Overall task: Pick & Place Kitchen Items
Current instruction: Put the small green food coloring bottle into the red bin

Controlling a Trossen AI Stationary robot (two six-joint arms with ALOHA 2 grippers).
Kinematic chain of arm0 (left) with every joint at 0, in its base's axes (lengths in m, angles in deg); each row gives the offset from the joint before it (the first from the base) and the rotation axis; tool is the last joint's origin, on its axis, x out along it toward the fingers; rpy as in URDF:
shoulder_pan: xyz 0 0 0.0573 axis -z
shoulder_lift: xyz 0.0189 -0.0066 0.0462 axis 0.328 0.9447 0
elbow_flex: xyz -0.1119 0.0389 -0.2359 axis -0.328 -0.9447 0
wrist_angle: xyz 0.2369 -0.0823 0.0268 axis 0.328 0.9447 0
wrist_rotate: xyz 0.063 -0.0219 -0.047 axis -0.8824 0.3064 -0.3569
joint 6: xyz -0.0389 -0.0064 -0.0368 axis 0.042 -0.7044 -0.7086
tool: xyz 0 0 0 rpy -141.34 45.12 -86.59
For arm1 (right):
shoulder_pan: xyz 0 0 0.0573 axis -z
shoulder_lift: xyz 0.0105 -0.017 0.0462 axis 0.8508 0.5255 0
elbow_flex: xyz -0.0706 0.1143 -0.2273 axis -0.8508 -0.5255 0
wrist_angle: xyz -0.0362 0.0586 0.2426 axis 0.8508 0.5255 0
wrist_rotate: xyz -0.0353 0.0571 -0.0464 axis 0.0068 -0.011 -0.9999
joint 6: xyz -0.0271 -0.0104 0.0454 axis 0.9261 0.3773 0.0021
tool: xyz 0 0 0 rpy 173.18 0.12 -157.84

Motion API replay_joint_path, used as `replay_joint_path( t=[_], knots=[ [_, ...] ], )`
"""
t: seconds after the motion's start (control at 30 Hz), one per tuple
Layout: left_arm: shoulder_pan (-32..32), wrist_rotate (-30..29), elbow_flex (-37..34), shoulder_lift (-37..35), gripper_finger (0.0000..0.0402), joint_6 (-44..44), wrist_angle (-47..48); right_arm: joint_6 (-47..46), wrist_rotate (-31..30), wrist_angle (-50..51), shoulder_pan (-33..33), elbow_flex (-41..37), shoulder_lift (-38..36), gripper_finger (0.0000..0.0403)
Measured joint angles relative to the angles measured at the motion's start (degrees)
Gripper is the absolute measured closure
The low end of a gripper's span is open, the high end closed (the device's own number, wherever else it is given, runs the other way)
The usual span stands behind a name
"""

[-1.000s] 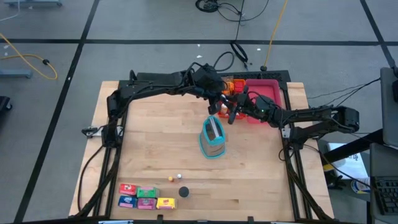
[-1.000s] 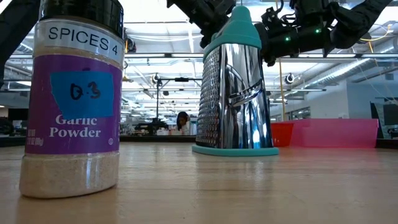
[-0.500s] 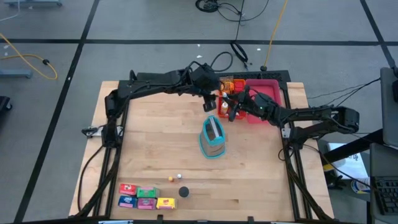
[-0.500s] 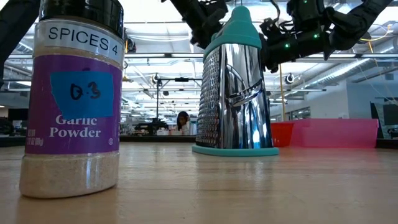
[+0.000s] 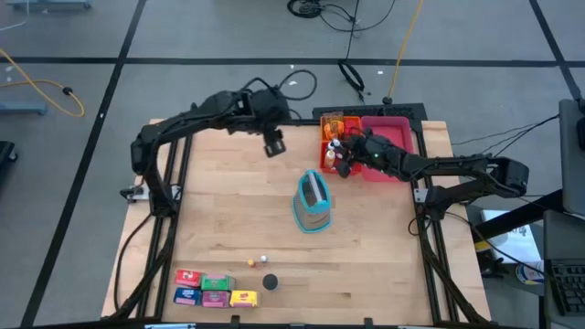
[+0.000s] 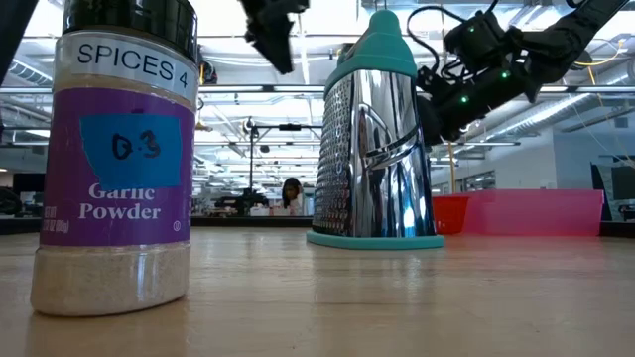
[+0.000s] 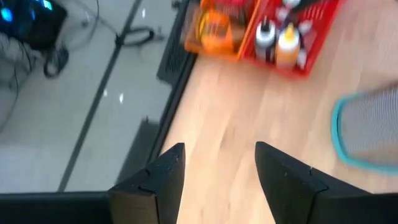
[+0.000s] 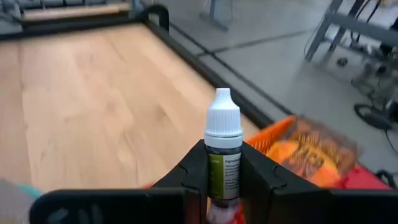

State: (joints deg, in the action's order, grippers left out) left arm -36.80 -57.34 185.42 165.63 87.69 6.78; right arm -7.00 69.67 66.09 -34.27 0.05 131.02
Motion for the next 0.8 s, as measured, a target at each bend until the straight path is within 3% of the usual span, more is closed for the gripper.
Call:
replay_joint_path(
  t=[0.2, 0.4, 0.8],
  knots=[
    [0.17, 0.05, -8.92, -6.18, 0.022, -3.09, 3.99, -0.65, -2.86, 5.65, 0.0, -0.01, 0.0, 0.0356],
    [1.39, 0.49, -23.19, -15.3, 0.0218, -8.26, -0.22, -2.42, -2.92, 8.7, 0.28, -0.28, 0.0, 0.0356],
    [11.52, 0.72, -45.67, -29.11, 0.022, -17.05, -11.7, -7.1, -4.04, -3.35, 1.98, -10.81, -0.02, 0.0356]
  ],
)
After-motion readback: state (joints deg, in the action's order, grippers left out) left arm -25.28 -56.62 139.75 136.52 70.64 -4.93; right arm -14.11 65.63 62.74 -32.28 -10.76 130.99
